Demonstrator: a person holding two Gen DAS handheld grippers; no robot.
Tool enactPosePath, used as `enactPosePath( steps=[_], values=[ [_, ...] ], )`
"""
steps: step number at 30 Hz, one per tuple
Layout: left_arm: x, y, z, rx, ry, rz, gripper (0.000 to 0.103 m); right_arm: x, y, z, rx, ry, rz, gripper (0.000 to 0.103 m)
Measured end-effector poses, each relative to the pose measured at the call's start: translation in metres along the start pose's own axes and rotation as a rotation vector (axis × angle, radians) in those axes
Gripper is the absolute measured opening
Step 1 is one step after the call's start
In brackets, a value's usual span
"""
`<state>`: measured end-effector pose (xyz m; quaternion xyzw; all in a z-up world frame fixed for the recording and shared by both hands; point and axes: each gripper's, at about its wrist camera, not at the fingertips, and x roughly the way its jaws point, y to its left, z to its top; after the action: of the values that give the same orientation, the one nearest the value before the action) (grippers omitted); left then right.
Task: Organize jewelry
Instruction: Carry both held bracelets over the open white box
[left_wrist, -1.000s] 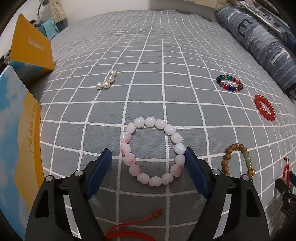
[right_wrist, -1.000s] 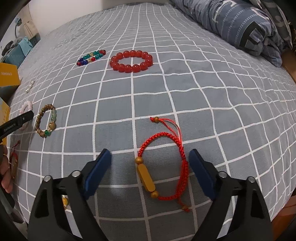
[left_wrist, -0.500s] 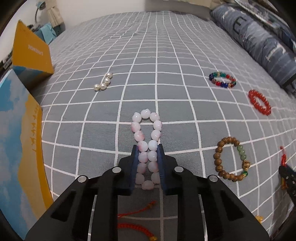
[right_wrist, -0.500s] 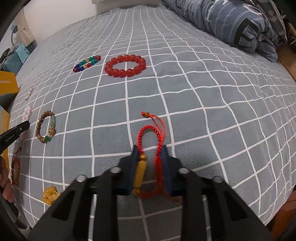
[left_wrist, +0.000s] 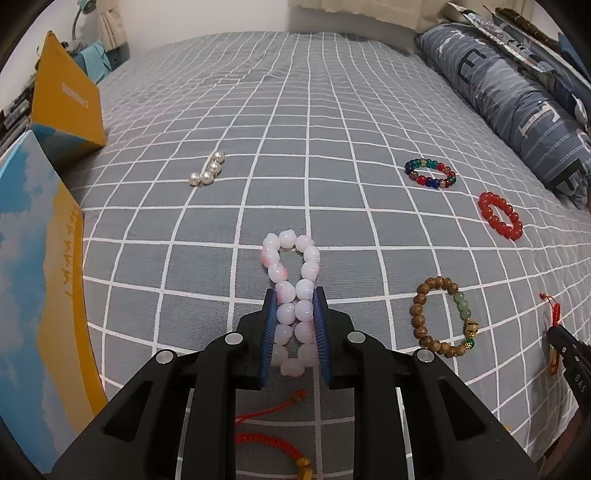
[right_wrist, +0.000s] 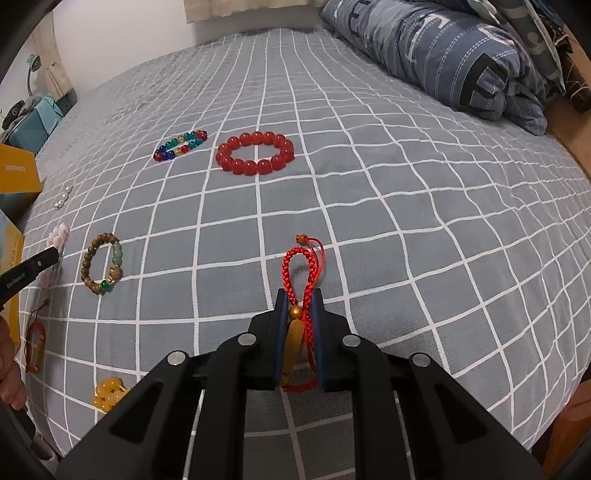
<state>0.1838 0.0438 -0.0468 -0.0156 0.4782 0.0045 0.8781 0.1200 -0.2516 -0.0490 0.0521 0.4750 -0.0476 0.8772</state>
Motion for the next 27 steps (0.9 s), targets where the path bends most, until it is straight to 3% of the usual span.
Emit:
enactPosePath(
  steps=[27],
  values=[
    [-0.039, -0.007, -0.002, 0.023, -0.117, -0.002, 0.019, -0.022, 0.007, 0.000, -0.026, -0.090, -0.013, 0.012]
  ],
)
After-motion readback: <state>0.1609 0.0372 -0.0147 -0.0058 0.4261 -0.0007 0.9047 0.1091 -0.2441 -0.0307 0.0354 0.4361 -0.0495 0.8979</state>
